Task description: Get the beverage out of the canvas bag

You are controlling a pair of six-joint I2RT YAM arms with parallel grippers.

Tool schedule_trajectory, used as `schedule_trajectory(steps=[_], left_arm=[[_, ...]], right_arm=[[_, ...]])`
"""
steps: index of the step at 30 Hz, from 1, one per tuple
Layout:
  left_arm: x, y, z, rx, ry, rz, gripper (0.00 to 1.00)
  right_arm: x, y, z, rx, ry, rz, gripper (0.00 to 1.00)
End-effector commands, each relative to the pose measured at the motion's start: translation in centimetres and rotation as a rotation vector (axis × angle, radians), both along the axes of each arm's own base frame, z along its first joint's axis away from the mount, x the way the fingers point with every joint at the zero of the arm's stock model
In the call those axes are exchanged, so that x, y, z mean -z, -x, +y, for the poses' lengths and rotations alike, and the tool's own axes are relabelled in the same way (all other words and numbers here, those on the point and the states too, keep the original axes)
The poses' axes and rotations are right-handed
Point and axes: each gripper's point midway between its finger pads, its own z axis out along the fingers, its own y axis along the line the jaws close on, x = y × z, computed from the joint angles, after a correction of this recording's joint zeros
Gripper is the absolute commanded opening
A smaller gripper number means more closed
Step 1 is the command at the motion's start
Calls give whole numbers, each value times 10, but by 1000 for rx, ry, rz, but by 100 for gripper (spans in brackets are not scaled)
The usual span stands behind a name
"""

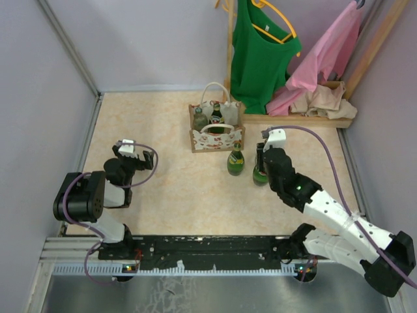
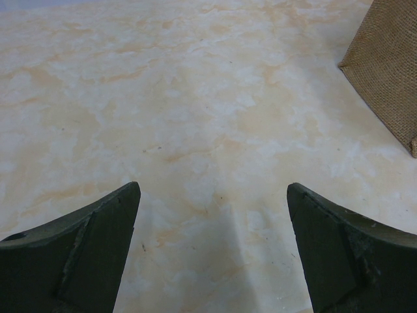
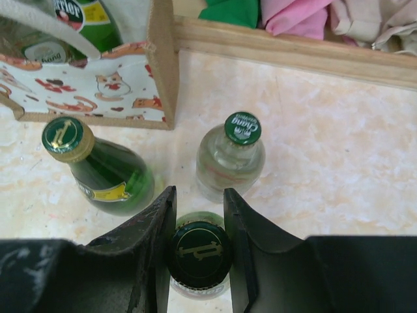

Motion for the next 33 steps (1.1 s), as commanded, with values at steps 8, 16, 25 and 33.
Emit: schedule_trajectory(steps=[8,16,25,33], left_arm=[[-7,-5,-1,4,-8,-24,100],[-7,-5,-1,3,-8,-23,100],[-7,-5,-1,5,-9,-24,100],[-7,-5,-1,3,-8,-23,100]], right_arm=[[-32,-20,27,-23,-172,-145,0],[-17,-22,36,-41,-187,-113,0],[0,-21,37,-35,-180,-70,2],[9,-18,34,-27,-175,-47,52]])
